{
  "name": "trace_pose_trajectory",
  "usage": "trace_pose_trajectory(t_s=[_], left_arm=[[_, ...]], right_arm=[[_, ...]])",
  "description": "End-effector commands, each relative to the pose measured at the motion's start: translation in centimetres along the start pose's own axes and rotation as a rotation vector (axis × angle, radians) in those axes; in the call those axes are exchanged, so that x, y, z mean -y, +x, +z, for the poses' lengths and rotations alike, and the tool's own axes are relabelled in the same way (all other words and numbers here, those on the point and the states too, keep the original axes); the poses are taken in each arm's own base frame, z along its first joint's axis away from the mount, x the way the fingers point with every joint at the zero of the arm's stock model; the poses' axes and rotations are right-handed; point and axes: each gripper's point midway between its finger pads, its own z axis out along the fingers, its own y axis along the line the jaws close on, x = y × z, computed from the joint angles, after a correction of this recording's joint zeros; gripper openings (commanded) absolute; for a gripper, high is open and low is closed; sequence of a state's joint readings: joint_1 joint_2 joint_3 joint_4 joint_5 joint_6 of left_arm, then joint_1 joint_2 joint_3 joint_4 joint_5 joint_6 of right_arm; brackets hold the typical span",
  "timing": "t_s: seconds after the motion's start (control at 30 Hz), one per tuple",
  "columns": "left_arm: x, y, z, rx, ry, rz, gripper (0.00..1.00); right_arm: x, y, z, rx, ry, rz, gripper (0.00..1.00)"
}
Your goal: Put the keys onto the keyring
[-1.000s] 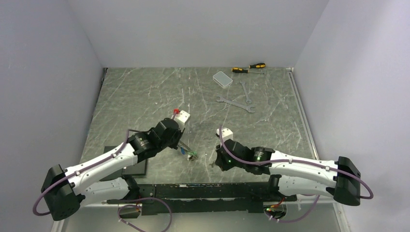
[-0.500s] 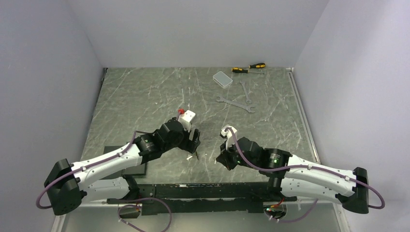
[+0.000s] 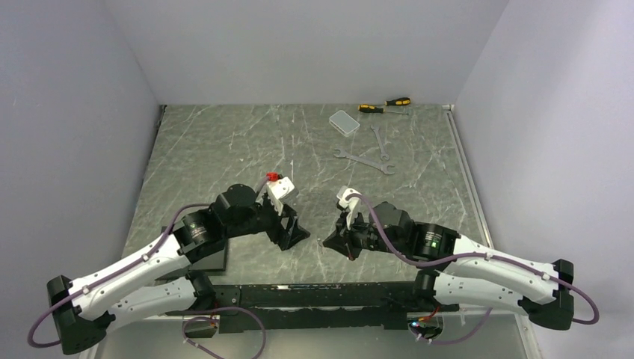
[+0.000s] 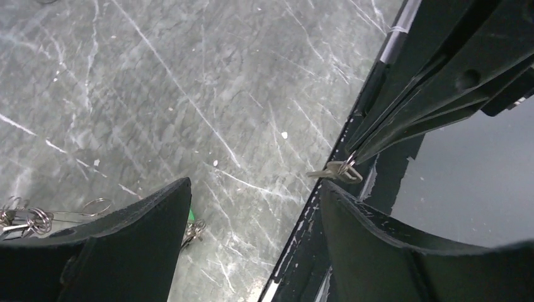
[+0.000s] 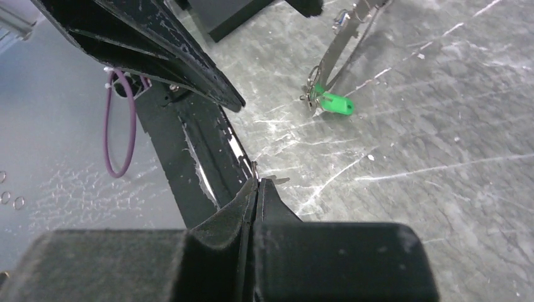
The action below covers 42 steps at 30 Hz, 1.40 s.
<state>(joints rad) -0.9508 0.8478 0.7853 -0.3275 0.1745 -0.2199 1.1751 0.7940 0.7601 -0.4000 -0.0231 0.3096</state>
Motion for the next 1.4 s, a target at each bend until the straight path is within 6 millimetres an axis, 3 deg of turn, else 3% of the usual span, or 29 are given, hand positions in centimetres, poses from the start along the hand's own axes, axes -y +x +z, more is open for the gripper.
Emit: trace_pose_trajectory(t_s=[0.0,0.17,0.4,0.73,1.0,1.13,1.23,1.37], left_arm=[[2.3,0.0,-0.3,-0.046,0.127,0.032,0.77],[4.4,-0.5,-0.3,0.040,0.255,0.063,0.71],[7.2,-1.2,-2.2,0.153,0.431,0.183,0.63],[8.6,-0.3,-1.0,0.096,0.525,0.212,0.53],[9.4,-0.1,-1.0,0.087,0.584,0.253,0.44],[9.7,-0.2,-0.9,0.096,0.603,0.266,0.27],[9.8,-0.1,-0.6,0.090,0.617,0.274,0.03],[9.7,-0.8,-0.4,0.149,0.600,0.283,0.00]], right_arm=[[-2.3,-2.5,-0.1,0.046,-0.112,-0.066,0.00],[-3.3,-2.9,-0.1,0.046,-0.164,-0.096,0.00],[-3.9,-3.2,-0.6,0.051,-0.194,-0.111,0.00],[-5.6,-3.5,-1.2,0.053,-0.291,-0.134,0.00],[-5.8,-3.8,-1.7,0.066,-0.302,-0.149,0.00],[-6.1,-3.5,-1.4,0.046,-0.322,-0.153,0.00],[-6.1,-3.5,-1.3,0.043,-0.324,-0.158,0.00],[-6.2,-4.2,-1.6,0.076,-0.320,-0.159,0.02]])
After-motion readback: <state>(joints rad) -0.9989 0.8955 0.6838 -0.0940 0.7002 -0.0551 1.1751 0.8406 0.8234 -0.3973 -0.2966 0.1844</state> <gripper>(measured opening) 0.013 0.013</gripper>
